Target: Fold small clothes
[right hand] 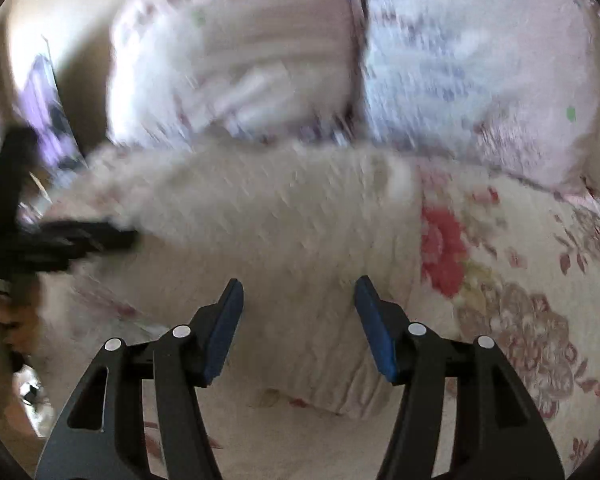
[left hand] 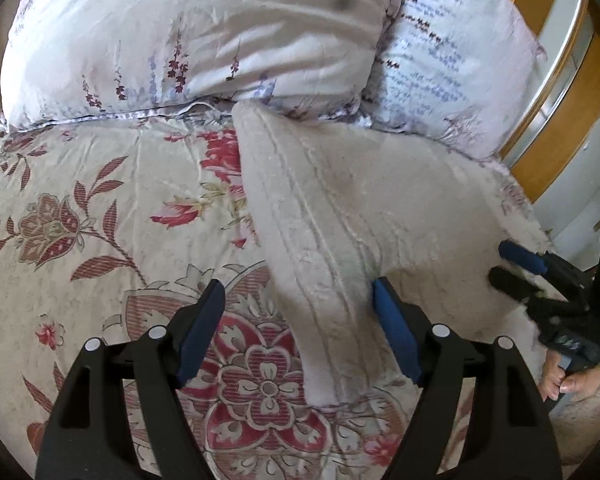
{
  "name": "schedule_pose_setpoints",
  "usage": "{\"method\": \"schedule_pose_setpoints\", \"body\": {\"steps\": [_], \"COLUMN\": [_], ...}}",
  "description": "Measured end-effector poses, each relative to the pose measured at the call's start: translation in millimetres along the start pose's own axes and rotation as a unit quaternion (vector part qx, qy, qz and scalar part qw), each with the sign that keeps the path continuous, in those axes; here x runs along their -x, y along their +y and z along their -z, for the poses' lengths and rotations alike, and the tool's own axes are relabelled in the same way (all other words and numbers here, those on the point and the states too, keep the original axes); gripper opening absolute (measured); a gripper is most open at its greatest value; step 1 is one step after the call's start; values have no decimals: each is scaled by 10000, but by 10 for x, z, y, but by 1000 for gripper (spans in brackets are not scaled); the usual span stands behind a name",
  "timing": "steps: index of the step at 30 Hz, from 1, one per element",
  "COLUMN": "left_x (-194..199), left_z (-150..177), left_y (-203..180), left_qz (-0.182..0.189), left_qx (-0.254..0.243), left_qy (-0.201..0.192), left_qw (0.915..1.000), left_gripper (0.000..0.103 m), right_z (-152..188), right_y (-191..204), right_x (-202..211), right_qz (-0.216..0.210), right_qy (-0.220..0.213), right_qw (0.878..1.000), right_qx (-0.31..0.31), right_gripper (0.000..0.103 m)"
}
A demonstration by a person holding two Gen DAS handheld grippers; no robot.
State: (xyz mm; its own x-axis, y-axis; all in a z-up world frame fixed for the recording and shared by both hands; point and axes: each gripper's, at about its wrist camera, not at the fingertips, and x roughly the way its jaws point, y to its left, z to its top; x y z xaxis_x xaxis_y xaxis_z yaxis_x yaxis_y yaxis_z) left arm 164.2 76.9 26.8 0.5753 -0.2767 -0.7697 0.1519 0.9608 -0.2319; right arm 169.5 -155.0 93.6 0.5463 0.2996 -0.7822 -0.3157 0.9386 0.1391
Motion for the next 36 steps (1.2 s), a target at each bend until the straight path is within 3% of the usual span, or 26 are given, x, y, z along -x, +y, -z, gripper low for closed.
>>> {"method": "schedule_pose_setpoints", "body": {"steps": [1, 6, 7, 8, 10, 14, 19, 21, 24, 29, 34, 36], "left_x": [-33, 32, 109, 168, 309, 448, 383, 319, 188, 15, -1, -7], "left_z": [11, 85, 123, 156, 278, 517, 669, 672, 659, 679, 694, 689], "left_y": [-11, -103, -117, -121, -130, -141, -263, -292, -307, -314, -331, -329], "left_qz": [-73, -475, -521, -538, -524, -465, -916, -920, -974, -1105, -1170, -1170], "left_qx": [-46, -329, -388, -426, -477, -379, -404, -439, -440, -487, -572, -555], "left_qy": [-7, -297, -421, -503, -682, -755, -591, -527, -283, 77, 105, 103], "left_qw": [10000, 9979, 9970, 9964, 9951, 9953, 9932, 9934, 9939, 9926, 9914, 9915], "left_gripper": [80, 84, 84, 85, 93, 101, 101, 101, 101, 101, 101, 101], "right_z": [35, -1, 13, 37, 123, 258, 397, 435, 462, 518, 540, 561], "right_y": [-4, 40, 40, 29, 17, 51, 32, 46, 168, 286, 302, 255], "right_x": [-129, -4, 77, 173, 362, 541, 469, 390, 317, 177, 36, 27], "right_qz": [158, 395, 404, 403, 461, 666, 377, 494, 899, 1052, 1269, 1143], "right_qy": [227, 55, -63, -220, -568, -824, -564, -361, -255, -47, 367, 433], "right_qw": [9996, 9992, 9991, 9987, 9968, 9935, 9933, 9918, 9919, 9923, 9895, 9897], "right_qx": [-11, -76, -142, -210, -324, -411, -939, -1121, -860, -648, -583, -741], "right_gripper": [62, 66, 74, 88, 101, 102, 102, 102, 102, 102, 102, 102]}}
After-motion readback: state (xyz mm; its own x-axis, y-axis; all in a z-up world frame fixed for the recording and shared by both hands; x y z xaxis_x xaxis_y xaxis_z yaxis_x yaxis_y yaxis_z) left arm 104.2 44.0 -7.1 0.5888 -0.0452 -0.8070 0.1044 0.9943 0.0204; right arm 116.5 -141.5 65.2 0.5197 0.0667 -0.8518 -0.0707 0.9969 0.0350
